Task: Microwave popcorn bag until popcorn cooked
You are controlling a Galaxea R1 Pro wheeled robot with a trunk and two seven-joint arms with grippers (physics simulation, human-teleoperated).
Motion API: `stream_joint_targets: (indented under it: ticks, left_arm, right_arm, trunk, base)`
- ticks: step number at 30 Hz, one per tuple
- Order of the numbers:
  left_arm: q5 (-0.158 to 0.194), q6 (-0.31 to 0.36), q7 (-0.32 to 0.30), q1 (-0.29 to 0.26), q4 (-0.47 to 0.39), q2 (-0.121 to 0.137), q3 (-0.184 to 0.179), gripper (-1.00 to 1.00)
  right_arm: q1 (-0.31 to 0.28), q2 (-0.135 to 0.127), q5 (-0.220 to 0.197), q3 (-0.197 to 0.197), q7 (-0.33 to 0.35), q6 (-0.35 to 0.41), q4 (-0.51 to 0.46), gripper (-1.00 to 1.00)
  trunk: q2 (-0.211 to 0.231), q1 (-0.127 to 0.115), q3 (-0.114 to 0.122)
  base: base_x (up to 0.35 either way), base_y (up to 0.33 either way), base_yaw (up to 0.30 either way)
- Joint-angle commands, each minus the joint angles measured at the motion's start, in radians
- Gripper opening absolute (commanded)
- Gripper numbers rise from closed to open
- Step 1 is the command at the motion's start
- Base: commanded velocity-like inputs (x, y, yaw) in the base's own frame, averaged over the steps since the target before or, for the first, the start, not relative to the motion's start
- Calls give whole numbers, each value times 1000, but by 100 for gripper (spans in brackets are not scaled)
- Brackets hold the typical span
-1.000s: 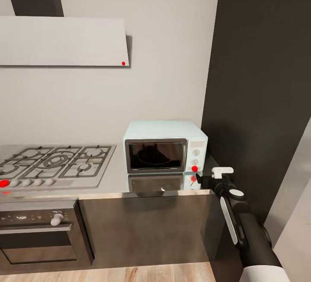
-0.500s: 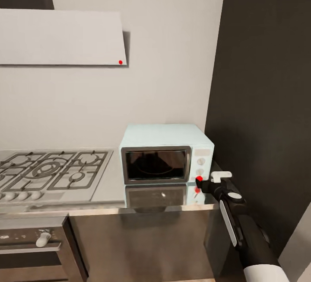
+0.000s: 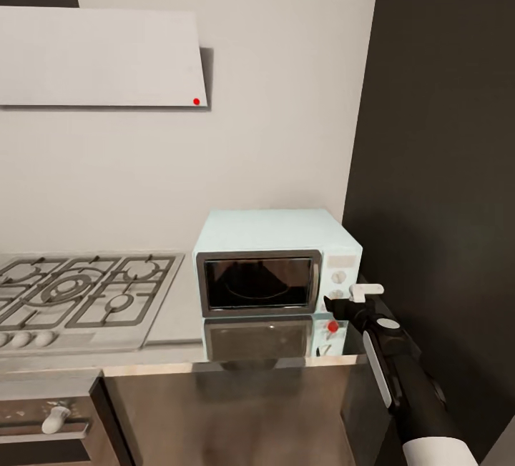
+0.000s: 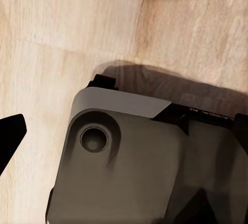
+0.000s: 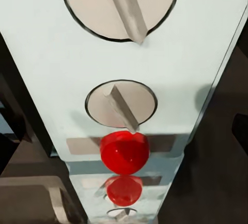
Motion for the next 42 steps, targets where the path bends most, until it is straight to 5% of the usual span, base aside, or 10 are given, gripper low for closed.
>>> stream_joint_targets:
  ticks: [1, 14, 15, 42]
  left_arm:
    - [7, -1, 4, 0, 0, 0, -8, 100]
    - [7, -1, 4, -1, 0, 0, -8, 100]
    - [7, -1, 4, -1, 0, 0, -8, 100]
    - [7, -1, 4, 0, -2, -1, -8, 100]
  right_arm:
    - [-1, 1, 11, -3, 9, 6, -1, 100]
    - [-1, -1, 13, -4, 4, 2, 110, 100]
    - [-1, -2, 13, -4, 4, 2, 112, -100]
    - [-1, -8, 18, -4, 1, 0, 163, -100]
  trunk:
    - [-1, 0, -1]
    - [-1, 0, -1]
    - [-1, 0, -1]
    - [-1, 0, -1]
  base:
    - [3, 0, 0]
    - [0, 0, 0]
    - [0, 0, 0]
    - [63, 0, 0]
